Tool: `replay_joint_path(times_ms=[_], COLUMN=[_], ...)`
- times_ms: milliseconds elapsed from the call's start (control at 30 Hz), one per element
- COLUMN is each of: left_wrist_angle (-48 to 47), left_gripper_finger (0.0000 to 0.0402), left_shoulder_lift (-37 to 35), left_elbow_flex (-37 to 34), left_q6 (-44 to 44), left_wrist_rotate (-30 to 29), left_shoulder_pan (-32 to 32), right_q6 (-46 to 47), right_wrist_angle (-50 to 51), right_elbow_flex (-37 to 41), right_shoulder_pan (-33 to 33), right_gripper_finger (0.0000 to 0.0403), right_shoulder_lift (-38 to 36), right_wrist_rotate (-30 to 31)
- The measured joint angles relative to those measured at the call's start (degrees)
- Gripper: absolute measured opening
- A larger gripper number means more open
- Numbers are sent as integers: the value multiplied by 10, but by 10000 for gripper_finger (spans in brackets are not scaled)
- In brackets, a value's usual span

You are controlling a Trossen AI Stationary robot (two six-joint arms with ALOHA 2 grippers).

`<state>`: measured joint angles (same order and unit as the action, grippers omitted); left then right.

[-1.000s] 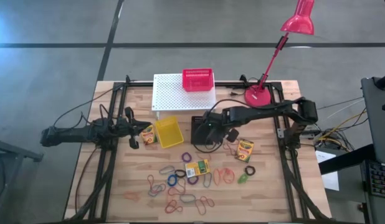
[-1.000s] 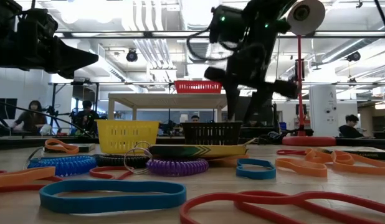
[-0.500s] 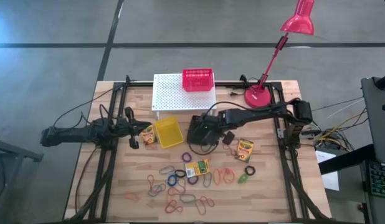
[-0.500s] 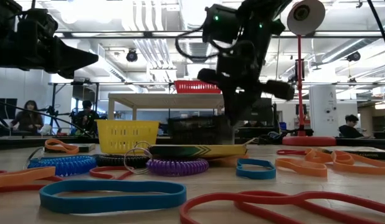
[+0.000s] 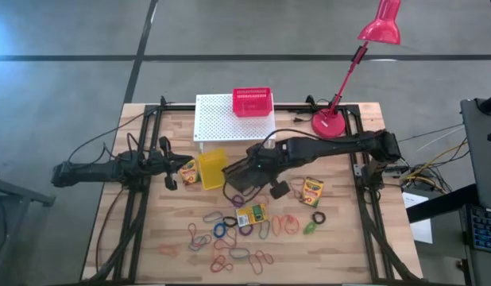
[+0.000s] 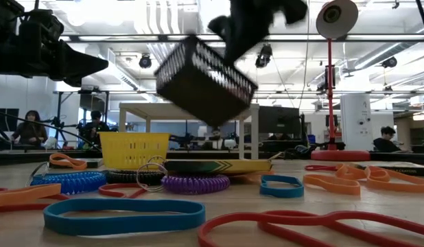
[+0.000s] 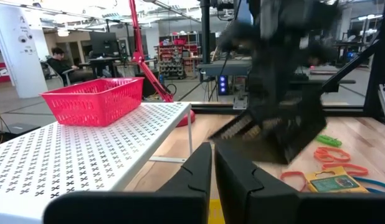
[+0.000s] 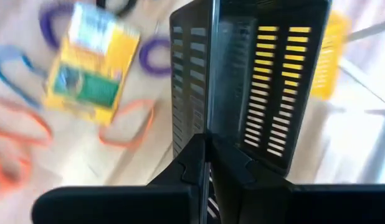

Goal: Pick & Place Office Desk Supplies
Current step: Put the black bin on the shelf

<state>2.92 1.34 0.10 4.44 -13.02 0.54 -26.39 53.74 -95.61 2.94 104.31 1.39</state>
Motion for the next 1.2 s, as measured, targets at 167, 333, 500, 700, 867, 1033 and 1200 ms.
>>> replay_joint_path(times_ms=[167, 333, 500, 700, 867, 1033, 1200], left_wrist_angle=[0, 0, 0, 0, -1, 0, 0], left_gripper_finger=[23, 23, 23, 23, 23, 23, 23], left_shoulder_lift=[0, 0, 0, 0, 4, 4, 4], left_elbow_flex=[0, 0, 0, 0, 0, 0, 0], left_q6=[0, 0, 0, 0, 0, 0, 0], left_wrist_rotate=[0, 0, 0, 0, 0, 1, 0], left_shoulder_pan=[0, 0, 0, 0, 0, 0, 0], right_q6=[84, 121, 144, 145, 157, 177, 176], right_wrist_angle=[59, 111, 151, 176, 243, 301, 315], right_elbow_flex=[-96, -160, -185, -201, -246, -305, -350], right_shoulder_pan=[-5, -31, -69, -89, -88, -89, -89], right_gripper_finger=[13, 13, 13, 13, 13, 13, 18], right_shoulder_lift=[-1, 7, 37, 83, 133, 182, 210], right_wrist_rotate=[105, 186, 186, 214, 261, 273, 273])
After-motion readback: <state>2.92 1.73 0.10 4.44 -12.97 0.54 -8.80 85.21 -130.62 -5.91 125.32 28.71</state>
